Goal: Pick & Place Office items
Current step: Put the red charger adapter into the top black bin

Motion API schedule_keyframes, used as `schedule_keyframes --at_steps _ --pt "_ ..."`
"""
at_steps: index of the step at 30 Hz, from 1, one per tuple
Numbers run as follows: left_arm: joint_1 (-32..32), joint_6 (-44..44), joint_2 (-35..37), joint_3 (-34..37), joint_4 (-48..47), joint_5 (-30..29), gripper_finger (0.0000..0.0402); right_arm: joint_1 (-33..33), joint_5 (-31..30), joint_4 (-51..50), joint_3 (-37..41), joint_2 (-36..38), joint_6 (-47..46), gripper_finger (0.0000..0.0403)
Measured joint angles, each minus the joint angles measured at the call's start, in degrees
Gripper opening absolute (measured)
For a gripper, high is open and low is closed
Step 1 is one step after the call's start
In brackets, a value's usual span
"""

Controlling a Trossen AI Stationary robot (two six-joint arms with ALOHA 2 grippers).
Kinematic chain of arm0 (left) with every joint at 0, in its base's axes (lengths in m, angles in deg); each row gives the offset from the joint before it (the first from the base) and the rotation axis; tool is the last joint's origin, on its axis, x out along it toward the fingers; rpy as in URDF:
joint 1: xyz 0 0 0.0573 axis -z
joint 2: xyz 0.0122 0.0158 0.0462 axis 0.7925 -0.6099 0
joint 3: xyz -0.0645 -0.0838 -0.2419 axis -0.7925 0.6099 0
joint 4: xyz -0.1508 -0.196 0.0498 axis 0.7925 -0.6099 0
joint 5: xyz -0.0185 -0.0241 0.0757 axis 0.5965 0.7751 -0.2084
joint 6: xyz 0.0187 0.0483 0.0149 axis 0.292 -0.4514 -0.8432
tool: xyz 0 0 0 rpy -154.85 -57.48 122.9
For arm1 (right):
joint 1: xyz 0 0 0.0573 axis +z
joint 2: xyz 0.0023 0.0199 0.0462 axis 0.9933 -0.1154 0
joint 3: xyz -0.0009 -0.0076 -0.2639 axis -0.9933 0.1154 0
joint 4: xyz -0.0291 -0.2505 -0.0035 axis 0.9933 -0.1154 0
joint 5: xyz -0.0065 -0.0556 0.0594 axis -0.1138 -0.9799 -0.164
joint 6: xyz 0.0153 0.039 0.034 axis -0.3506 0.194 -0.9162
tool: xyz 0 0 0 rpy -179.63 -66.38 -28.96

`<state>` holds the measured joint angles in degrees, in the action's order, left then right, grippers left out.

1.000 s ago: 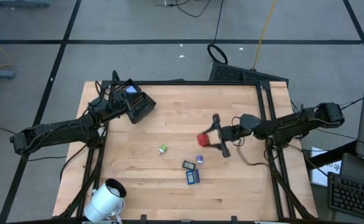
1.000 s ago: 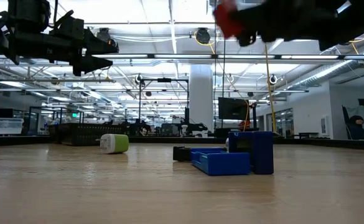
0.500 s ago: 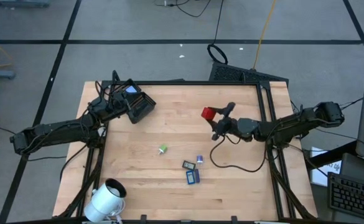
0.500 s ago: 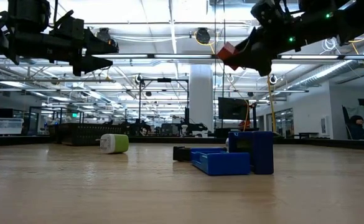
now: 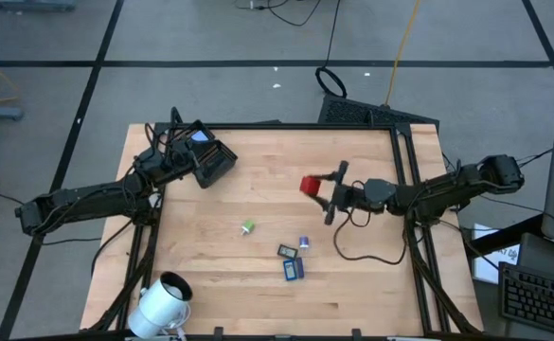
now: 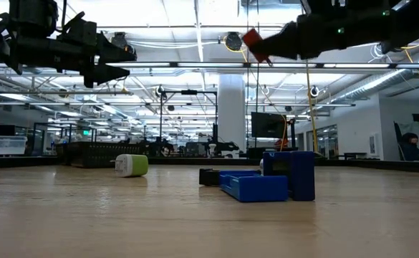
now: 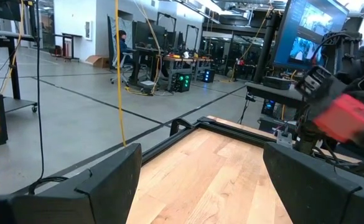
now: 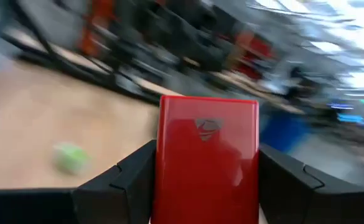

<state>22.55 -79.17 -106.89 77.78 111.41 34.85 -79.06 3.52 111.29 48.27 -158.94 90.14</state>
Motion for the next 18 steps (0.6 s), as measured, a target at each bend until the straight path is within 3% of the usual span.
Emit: schedule_keyframes --at_steps 7,12,18 --pt "0.0 -0.03 0.0 0.0 0.0 0.02 0.0335 -5.57 21.12 1.88 0.0 -0.01 -18.02 0.0212" --pt "0.0 -0.19 0.0 0.0 0.0 0.0 0.0335 -7.67 26.09 10.58 0.0 -0.02 -25.16 0.0212" --pt "0.0 -0.44 0.0 0.0 0.0 0.0 0.0335 -6.62 32.04 19.81 0.0 -0.02 -26.23 0.0212"
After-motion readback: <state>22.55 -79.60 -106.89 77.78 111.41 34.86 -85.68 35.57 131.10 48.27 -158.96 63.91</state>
